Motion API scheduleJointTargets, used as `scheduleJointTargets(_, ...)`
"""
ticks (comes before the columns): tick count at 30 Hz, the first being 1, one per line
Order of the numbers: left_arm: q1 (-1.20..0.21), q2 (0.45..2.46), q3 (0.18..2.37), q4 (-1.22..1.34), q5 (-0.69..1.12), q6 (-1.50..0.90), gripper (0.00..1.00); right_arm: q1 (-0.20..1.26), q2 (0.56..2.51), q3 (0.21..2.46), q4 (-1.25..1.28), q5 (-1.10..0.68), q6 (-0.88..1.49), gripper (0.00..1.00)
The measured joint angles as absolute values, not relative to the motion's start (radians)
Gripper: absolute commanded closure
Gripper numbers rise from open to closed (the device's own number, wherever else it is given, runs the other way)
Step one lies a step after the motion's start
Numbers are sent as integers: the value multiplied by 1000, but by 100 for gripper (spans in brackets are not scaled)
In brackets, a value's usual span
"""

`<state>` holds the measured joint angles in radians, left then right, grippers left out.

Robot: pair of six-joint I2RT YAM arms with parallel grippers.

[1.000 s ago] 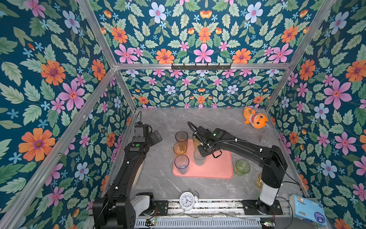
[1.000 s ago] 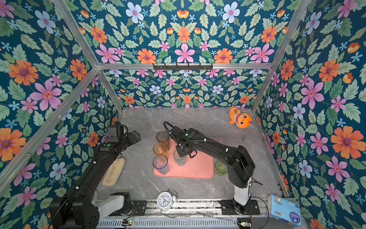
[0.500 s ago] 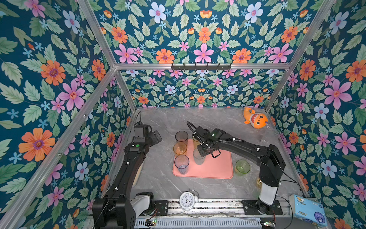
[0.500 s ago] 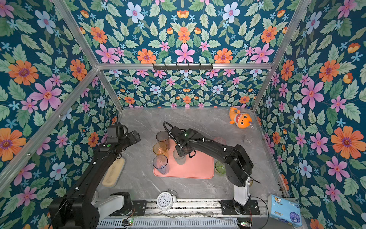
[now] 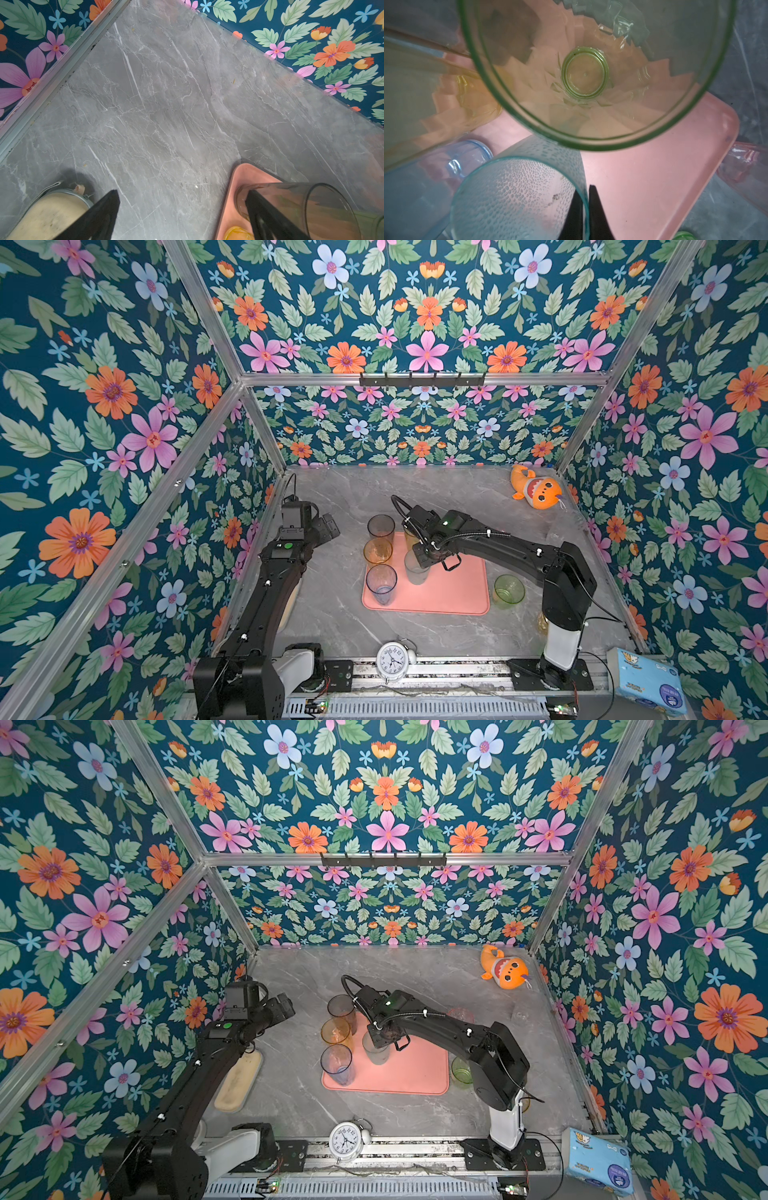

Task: Place the glasses into the tray
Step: Place the glass on the tray.

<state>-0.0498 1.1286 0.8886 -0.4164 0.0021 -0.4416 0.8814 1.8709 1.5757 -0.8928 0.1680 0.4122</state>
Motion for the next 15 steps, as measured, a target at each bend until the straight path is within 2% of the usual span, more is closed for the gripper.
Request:
scheduleJointTargets(13, -49, 1118, 889, -420, -2, -440, 2, 881, 1881, 1589, -890, 168, 416, 87)
scheduleJointTargets(15, -49, 1114, 889, -420, -3, -440, 2, 881, 1882, 1589, -890, 168, 416, 82)
